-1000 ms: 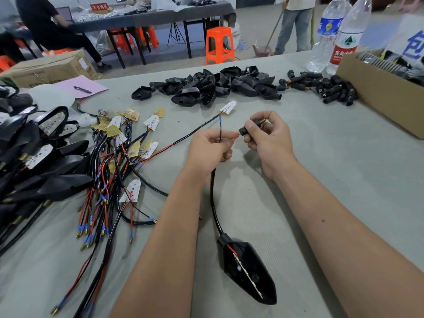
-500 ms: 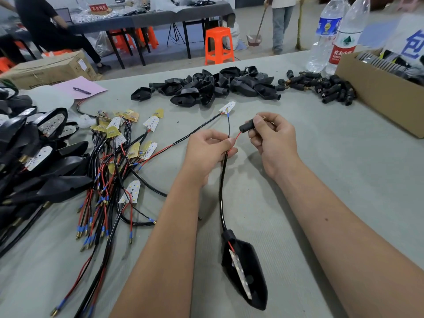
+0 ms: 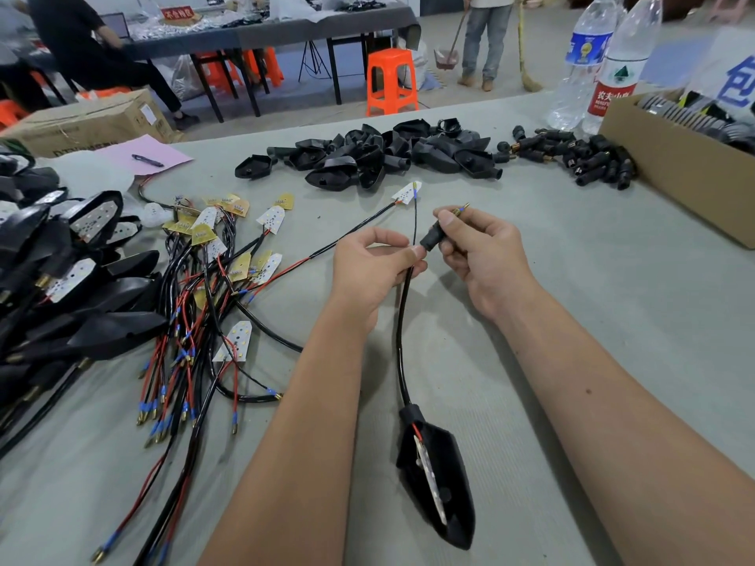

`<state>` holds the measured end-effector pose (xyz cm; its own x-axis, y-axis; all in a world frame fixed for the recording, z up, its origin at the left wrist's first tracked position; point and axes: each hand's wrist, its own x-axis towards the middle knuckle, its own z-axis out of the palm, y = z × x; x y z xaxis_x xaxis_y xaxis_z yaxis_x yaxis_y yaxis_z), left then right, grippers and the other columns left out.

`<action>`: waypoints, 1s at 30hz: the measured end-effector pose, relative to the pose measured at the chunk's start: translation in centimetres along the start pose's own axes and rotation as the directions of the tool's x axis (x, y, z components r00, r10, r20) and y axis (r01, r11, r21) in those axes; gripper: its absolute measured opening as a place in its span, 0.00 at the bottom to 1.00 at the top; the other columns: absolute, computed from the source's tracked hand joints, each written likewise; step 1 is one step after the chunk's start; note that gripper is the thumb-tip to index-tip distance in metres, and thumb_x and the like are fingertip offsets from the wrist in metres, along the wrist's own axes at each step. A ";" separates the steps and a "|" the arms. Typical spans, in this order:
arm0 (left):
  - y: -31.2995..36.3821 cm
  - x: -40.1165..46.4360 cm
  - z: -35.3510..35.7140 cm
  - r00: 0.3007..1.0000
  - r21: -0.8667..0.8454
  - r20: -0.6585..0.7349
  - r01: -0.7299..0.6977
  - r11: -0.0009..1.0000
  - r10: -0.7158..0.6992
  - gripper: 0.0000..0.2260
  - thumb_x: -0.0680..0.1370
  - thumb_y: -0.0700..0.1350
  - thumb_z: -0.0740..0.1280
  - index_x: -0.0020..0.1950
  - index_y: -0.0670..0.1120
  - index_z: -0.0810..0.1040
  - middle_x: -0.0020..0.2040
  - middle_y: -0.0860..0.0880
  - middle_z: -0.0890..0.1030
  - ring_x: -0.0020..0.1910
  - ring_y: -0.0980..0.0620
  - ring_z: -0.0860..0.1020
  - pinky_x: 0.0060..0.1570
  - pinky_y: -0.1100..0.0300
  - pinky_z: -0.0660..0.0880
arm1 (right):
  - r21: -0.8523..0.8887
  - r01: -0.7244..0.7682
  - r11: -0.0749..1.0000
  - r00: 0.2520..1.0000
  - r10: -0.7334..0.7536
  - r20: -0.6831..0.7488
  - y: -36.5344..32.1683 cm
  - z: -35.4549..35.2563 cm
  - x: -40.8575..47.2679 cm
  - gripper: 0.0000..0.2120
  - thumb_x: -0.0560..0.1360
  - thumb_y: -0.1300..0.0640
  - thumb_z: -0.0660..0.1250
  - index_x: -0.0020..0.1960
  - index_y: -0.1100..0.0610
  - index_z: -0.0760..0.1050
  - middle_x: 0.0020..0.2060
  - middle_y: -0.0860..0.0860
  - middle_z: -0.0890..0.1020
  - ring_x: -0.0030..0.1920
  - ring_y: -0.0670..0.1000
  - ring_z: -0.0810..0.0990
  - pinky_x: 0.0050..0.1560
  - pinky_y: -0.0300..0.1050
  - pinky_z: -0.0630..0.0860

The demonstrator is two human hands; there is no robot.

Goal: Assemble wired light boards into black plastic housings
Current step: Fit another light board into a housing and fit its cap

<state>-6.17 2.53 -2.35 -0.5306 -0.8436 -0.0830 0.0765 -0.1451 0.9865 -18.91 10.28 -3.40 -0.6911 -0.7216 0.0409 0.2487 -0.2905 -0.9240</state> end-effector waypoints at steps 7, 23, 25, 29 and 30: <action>0.0 -0.1 0.1 0.998 -0.065 -0.065 -0.014 0.998 0.009 0.11 0.73 0.29 0.75 0.48 0.38 0.76 0.41 0.38 0.85 0.33 0.46 0.85 0.41 0.58 0.84 | -0.007 -0.024 1.000 1.000 0.024 0.018 -0.2 0.1 0.0 0.08 0.83 0.59 0.66 0.52 0.62 0.82 0.41 0.57 0.82 0.33 0.48 0.75 0.30 0.37 0.69; 0.4 0.5 0.0 0.982 0.049 -0.118 -0.142 0.989 0.147 0.17 0.87 0.48 0.59 0.46 0.43 0.82 0.32 0.51 0.75 0.30 0.54 0.77 0.33 0.61 0.77 | -0.014 0.021 1.000 0.998 -0.022 -0.064 0.2 0.3 0.2 0.12 0.86 0.60 0.61 0.50 0.62 0.81 0.39 0.59 0.85 0.30 0.48 0.75 0.29 0.37 0.70; 0.5 0.6 0.0 0.979 -0.020 -0.130 -0.159 0.987 0.155 0.15 0.86 0.45 0.61 0.46 0.42 0.82 0.30 0.52 0.76 0.31 0.55 0.77 0.35 0.62 0.77 | 0.001 0.008 1.000 0.998 -0.008 -0.069 0.1 0.2 0.2 0.12 0.86 0.60 0.61 0.50 0.63 0.81 0.39 0.59 0.85 0.30 0.48 0.76 0.29 0.37 0.70; 1.0 0.6 -0.2 0.971 -0.250 -0.188 -0.191 0.949 0.146 0.02 0.82 0.39 0.68 0.55 0.43 0.78 0.35 0.48 0.83 0.33 0.52 0.81 0.36 0.61 0.78 | 0.089 -0.021 0.996 0.997 0.028 -0.074 0.1 0.0 0.4 0.12 0.86 0.60 0.61 0.51 0.64 0.80 0.38 0.59 0.85 0.31 0.49 0.74 0.28 0.36 0.70; 0.9 0.6 -0.3 0.967 -0.250 -0.215 -0.190 0.950 0.137 0.05 0.82 0.38 0.69 0.57 0.44 0.77 0.36 0.47 0.84 0.33 0.52 0.82 0.35 0.62 0.77 | 0.108 -0.024 0.994 0.997 0.032 -0.073 0.1 0.0 0.4 0.12 0.86 0.60 0.60 0.51 0.64 0.80 0.38 0.59 0.85 0.31 0.49 0.74 0.28 0.36 0.70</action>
<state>-6.17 1.77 -1.52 -0.3210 -0.9468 0.0242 0.3841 -0.1068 0.9171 -19.17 10.00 -3.44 -0.7302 -0.6830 -0.0167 0.3371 -0.3389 -0.8784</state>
